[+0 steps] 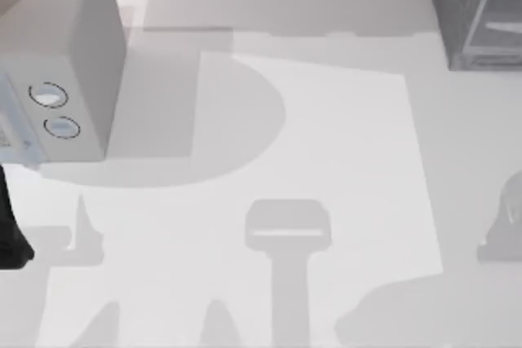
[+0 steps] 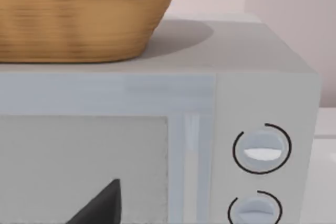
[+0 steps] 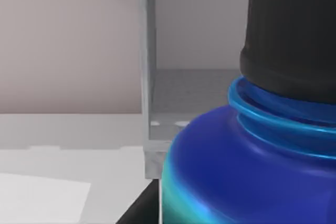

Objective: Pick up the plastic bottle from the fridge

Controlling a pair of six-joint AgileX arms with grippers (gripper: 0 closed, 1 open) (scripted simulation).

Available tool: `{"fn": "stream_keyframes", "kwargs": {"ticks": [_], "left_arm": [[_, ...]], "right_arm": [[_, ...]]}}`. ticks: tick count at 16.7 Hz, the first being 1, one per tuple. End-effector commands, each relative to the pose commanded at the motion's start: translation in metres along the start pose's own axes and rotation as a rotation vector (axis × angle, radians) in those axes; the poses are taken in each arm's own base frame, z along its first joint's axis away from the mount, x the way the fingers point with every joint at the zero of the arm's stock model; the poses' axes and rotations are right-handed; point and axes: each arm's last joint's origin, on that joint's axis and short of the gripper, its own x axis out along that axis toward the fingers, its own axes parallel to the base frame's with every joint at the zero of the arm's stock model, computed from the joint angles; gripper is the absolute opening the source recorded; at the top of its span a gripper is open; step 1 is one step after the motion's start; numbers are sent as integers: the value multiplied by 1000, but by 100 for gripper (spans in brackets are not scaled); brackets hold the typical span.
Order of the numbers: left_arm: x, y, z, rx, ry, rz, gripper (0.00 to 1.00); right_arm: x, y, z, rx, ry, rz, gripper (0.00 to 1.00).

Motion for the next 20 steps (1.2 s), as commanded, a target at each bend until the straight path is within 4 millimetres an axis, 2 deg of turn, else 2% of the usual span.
{"fn": "stream_keyframes", "kwargs": {"ticks": [4,7,9,14,20], "left_arm": [[0,0,0,0,0,0,100],[0,0,0,0,0,0,100],[0,0,0,0,0,0,100],[0,0,0,0,0,0,100],[0,0,0,0,0,0,100]], "right_arm": [[15,10,19,-1,-31,-4,0],[39,25,28,-4,-16,-8,0],[58,40,26,-9,7,-9,0],[96,90,4,-21,37,-6,0],[113,148,-38,-15,25,-2,0]]}}
